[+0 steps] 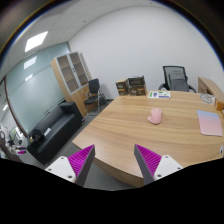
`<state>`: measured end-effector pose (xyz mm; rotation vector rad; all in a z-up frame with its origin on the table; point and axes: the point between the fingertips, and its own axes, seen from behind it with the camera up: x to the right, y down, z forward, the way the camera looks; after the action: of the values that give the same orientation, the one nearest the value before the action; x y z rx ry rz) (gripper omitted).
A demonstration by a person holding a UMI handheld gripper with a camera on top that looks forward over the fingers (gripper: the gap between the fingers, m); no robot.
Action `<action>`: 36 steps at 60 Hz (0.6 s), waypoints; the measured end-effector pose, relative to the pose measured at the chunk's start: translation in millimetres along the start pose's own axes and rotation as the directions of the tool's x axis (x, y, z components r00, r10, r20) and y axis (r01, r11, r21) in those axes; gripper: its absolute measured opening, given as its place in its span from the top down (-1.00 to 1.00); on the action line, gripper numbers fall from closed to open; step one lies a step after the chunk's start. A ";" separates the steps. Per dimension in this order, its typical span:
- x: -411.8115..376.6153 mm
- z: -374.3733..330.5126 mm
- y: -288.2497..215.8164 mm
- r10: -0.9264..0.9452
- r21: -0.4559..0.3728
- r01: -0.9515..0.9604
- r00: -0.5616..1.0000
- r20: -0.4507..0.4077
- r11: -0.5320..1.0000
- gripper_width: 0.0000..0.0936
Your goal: Arrange mouse
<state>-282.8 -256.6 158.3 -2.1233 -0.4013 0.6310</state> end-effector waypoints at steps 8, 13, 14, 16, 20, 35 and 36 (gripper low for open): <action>24.2 7.9 -10.3 0.057 0.027 -0.056 0.997 -0.057 0.998 -0.76; 41.3 7.0 -17.4 0.085 0.046 -0.080 0.992 -0.097 0.996 -0.76; 43.7 9.9 -17.6 0.087 0.051 -0.082 0.991 -0.104 0.995 -0.77; 50.0 12.7 -16.6 0.086 0.056 -0.080 0.989 -0.119 0.995 -0.76; 70.2 17.5 -7.0 0.081 0.049 -0.075 0.984 -0.160 0.996 -0.76; 182.3 39.4 30.7 0.124 0.024 -0.124 0.935 -0.333 0.992 -0.75; 192.3 39.6 28.9 0.128 0.030 -0.126 0.930 -0.344 0.992 -0.75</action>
<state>-146.0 -152.9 58.7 -2.2112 -0.0664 0.3180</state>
